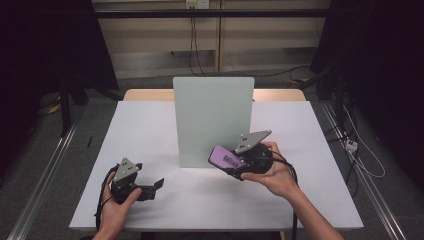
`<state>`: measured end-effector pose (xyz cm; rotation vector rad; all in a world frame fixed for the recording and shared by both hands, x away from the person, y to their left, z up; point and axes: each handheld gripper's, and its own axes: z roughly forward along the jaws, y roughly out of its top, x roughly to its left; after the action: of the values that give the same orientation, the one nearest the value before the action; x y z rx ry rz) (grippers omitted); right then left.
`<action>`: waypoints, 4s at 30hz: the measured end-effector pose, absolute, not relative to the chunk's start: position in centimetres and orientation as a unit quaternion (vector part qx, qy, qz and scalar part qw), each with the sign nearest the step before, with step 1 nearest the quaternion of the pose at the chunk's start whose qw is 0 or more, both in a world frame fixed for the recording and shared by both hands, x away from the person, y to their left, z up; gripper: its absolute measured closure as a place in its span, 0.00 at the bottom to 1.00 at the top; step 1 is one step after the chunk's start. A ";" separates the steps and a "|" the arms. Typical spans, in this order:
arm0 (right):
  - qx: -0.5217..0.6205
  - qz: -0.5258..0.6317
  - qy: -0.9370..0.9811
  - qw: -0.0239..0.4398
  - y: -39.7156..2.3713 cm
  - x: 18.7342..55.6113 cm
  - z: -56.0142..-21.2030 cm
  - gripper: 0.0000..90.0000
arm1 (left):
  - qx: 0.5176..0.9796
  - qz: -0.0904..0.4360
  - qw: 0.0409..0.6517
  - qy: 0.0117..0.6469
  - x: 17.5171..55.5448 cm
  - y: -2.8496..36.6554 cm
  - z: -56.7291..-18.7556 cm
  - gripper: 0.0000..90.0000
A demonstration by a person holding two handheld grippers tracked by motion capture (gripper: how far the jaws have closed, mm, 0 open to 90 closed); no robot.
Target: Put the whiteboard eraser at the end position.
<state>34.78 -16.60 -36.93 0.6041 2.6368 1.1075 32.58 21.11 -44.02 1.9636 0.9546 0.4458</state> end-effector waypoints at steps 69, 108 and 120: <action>0.159 0.261 0.952 -0.002 -11.4 34.8 -42.3 0.46 | 0.796 0.182 0.436 0.380 32.6 21.0 -44.0 0.06; 0.181 0.289 0.940 -0.011 -11.8 35.0 -43.4 0.44 | 0.798 0.184 0.433 0.378 32.7 20.9 -44.0 0.06; 0.189 0.294 0.937 0.005 -11.7 34.9 -43.4 0.16 | 0.796 0.184 0.436 0.377 32.7 21.1 -43.9 0.06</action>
<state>34.94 -11.72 -43.39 0.5926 2.9347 0.9202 32.67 21.05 -43.94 1.9818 0.9379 0.4567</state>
